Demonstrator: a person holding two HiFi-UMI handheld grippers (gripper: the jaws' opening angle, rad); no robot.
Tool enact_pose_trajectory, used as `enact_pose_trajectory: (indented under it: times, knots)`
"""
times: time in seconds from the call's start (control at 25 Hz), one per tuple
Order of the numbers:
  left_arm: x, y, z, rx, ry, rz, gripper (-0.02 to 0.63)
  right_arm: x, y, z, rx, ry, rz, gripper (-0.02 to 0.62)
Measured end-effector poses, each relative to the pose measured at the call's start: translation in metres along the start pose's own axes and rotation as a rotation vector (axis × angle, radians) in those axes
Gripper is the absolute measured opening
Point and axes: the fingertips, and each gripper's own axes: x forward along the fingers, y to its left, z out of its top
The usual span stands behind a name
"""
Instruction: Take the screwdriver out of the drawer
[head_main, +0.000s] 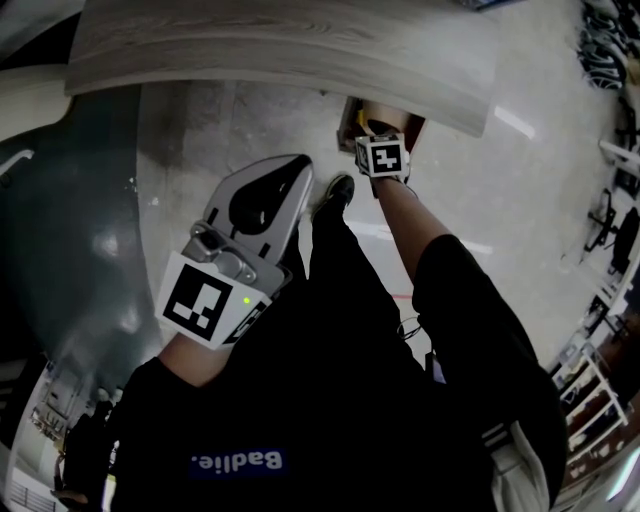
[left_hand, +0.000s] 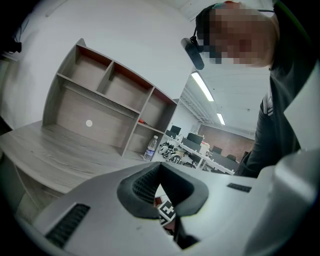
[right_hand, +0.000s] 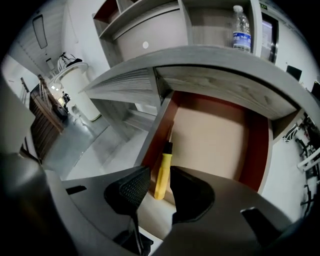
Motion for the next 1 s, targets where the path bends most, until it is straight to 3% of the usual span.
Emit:
enact_pose_trajectory:
  times: [1.0]
  knots:
    - [-0.017,0.024,-0.020,-0.032,0.051,0.040,-0.002,0.037,-0.006,-0.015,-0.027,0.097,-0.084,0.119]
